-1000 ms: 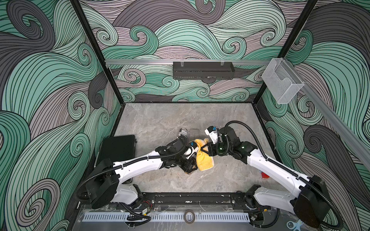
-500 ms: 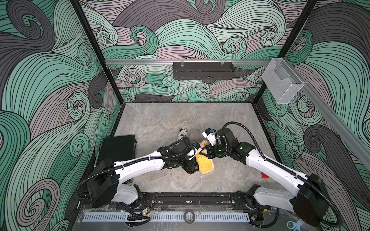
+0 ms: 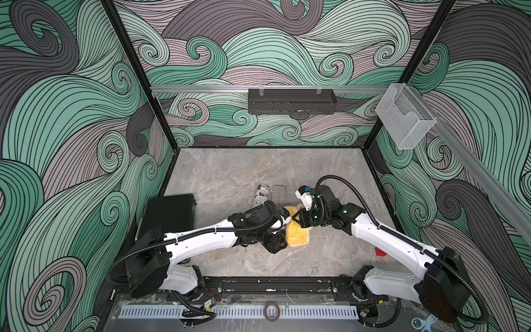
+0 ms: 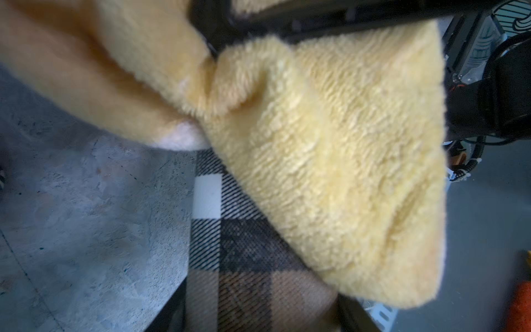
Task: Wipe the eyeglass case
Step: Wipe the dirt from the eyeglass case.
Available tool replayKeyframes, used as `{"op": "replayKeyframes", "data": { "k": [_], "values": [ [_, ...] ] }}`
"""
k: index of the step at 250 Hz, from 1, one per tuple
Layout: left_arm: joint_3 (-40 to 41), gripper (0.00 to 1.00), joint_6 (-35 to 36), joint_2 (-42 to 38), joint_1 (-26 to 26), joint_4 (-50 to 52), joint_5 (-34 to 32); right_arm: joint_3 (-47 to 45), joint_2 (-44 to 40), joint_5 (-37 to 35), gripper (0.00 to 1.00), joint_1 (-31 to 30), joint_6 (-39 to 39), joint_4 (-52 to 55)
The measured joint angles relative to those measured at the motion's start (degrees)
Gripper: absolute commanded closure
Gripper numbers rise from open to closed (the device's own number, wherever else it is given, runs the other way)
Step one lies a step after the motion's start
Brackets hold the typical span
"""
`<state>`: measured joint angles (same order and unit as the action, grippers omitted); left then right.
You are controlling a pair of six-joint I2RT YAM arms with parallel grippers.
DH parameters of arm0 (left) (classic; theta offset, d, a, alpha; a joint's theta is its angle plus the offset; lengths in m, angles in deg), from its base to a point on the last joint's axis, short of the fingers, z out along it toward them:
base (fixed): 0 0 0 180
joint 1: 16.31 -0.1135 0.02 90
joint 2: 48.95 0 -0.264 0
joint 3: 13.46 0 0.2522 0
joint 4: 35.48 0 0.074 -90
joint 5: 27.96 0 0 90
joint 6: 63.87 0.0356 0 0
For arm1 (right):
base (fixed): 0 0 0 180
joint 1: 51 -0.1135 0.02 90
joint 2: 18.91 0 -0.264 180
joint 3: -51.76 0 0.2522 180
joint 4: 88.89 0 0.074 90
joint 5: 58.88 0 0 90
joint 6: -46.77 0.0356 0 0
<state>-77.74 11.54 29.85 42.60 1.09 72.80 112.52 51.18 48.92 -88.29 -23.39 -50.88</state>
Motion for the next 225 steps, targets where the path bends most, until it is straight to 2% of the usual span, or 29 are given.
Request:
{"op": "replayKeyframes", "data": {
  "k": [38, 60, 94, 146, 225],
  "values": [
    [-0.02, 0.47, 0.11, 0.52, 0.55, -0.2, -1.11, 0.0, 0.39, 9.18, 1.0, -1.22, -0.37, -2.67],
    [-0.02, 0.47, 0.24, 0.5, 0.96, -0.11, -1.75, 0.0, 1.03, 11.76, 1.0, -1.68, -0.59, -3.08],
    [-0.02, 0.47, 0.5, 0.5, 1.7, -0.02, -3.15, 0.02, 1.88, 10.71, 1.0, -0.98, -1.29, -1.36],
    [-0.02, 0.47, 0.68, 0.5, 2.58, 0.61, -5.16, 1.01, 1.9, 3.04, 1.0, 1.7, -1.51, 3.58],
    [-0.04, 0.47, 0.68, 0.42, 3.41, 0.5, -7.69, 1.09, 2.21, 11.8, 1.0, -1.42, -1.31, -0.79]
  ]
}}
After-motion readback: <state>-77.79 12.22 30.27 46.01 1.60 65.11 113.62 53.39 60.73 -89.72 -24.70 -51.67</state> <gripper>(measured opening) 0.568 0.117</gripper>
